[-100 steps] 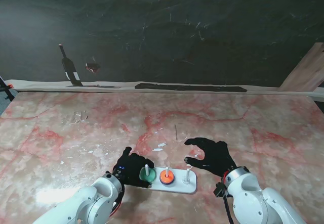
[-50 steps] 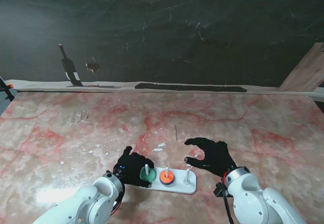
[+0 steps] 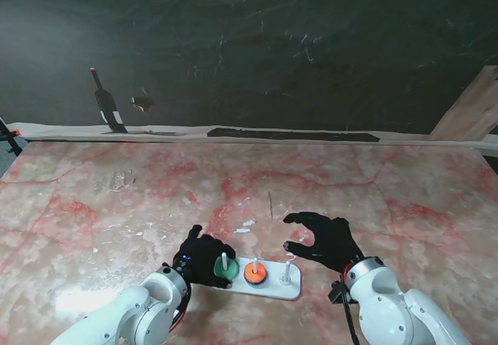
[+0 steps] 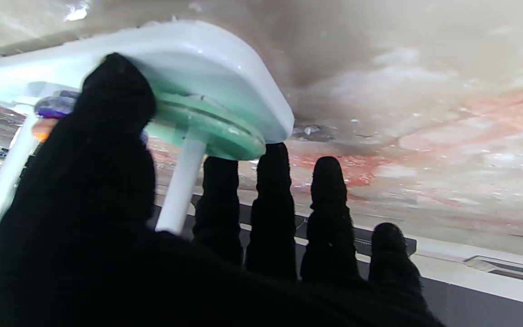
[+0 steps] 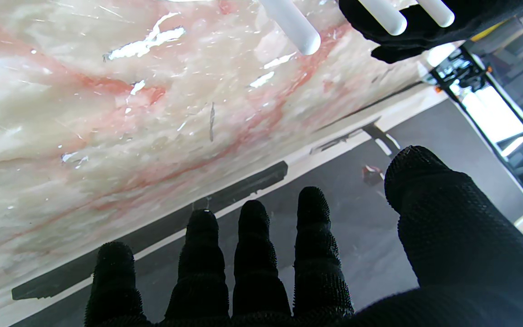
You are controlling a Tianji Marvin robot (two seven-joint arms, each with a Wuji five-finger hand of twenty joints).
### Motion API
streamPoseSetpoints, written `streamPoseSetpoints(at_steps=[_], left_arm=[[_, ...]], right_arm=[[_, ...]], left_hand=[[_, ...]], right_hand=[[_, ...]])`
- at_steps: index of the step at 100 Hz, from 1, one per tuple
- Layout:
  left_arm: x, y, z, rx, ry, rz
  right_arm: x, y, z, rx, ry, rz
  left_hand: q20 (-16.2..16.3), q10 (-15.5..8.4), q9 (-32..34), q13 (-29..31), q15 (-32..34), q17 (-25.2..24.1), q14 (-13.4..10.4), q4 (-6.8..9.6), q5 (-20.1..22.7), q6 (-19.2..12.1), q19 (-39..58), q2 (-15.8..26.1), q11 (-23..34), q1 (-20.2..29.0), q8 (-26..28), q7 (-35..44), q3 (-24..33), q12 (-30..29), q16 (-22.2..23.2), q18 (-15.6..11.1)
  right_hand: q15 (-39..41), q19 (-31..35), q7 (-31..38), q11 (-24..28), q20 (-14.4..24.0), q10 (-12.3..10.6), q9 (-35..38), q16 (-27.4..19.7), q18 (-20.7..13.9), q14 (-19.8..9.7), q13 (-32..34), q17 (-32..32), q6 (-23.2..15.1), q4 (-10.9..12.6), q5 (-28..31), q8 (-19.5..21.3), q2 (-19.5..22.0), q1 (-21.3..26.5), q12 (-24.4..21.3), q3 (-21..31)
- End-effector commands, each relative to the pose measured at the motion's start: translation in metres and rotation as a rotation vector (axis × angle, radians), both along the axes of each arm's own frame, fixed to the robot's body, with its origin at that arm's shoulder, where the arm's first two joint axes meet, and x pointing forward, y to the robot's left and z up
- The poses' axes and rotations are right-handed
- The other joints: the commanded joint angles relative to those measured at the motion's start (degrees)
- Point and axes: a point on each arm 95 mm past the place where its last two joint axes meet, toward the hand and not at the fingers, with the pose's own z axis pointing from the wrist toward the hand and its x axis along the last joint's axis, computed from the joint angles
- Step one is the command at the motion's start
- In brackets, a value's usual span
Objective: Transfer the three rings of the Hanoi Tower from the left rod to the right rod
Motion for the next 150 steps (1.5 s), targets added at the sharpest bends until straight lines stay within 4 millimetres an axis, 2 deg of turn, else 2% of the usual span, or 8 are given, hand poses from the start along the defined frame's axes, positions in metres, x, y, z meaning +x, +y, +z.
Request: streamPoseSetpoints(at_steps=[1,58,110,138,150], left_arm=[[-0.006,0.007,-0.014,0.024,0.033,0.009],[-0.007,0.006,-0.008,0.024,0.009,0.011],[-0.007,0.005,-0.001,0.019,-0.009,0.015],[-0.008,0.004,-0.001,0.024,0.004,0.008],[-0.009,0.002,-0.002,0.021,0.007,0.004]], right_arm=[[-0.002,0.002,-0.002,0.007,0.005,0.004],[-0.003,0.001,-0.002,0.014,0.007,0.004],[-0.003,0.001,-0.002,0.018,0.011,0.008],[-0.003,0.002,-0.002,0.016,0.015,0.007],[-0.002,0.002,-0.002,0.014,0.014,0.005]], left_hand=[[0.99,-1.07,2.63,1.20,0.75,-0.36,-0.51,2.14,8.94,-0.73,0.40,3.56,1.89,3.74,1.86,11.00,4.91,1.20,0.44,0.31],[0.42,1.44,4.93,2.74,0.34,-0.21,0.15,2.80,10.40,1.48,2.17,3.37,0.96,1.82,1.29,9.86,5.89,-0.09,0.19,1.22],[-0.54,1.69,10.30,4.99,0.55,0.08,0.21,3.50,11.34,2.16,4.56,1.78,0.83,1.41,1.23,9.40,8.14,-1.58,0.20,1.81],[-1.43,1.39,9.01,4.67,0.28,-0.13,0.16,4.42,8.54,2.34,5.20,2.56,1.15,-0.89,1.53,8.18,9.38,-1.33,0.19,1.96],[-2.05,1.00,9.01,4.83,0.49,-0.17,0.09,4.53,7.47,1.96,5.92,2.43,2.93,-0.54,3.86,10.09,9.94,0.14,0.40,1.84]], right_hand=[[0.25,-1.02,-0.10,0.00,1.53,0.29,0.48,0.53,0.07,0.31,-0.43,-0.49,-0.38,0.23,-0.23,-0.59,1.11,-1.69,-0.48,-1.17],[0.24,-0.90,-0.07,-0.14,1.59,0.36,0.64,0.55,0.07,0.29,-0.36,-0.45,-0.46,0.30,-0.26,-0.61,1.37,-1.53,-0.62,-1.15],[0.24,-0.68,-0.08,-0.32,1.59,0.50,0.85,0.55,-0.02,0.42,-0.31,-0.36,-0.48,0.35,-0.22,-0.69,1.49,-1.36,-0.87,-1.29],[0.26,-0.58,-0.05,-0.32,1.52,0.64,0.60,0.56,0.01,0.32,-0.44,-0.36,-0.44,0.35,-0.23,-0.70,1.63,-1.41,-0.93,-1.30],[0.31,-0.54,-0.07,-0.31,1.49,0.66,0.49,0.57,0.03,0.32,-0.49,-0.37,-0.46,0.36,-0.30,-0.71,1.71,-1.35,-0.95,-1.30]])
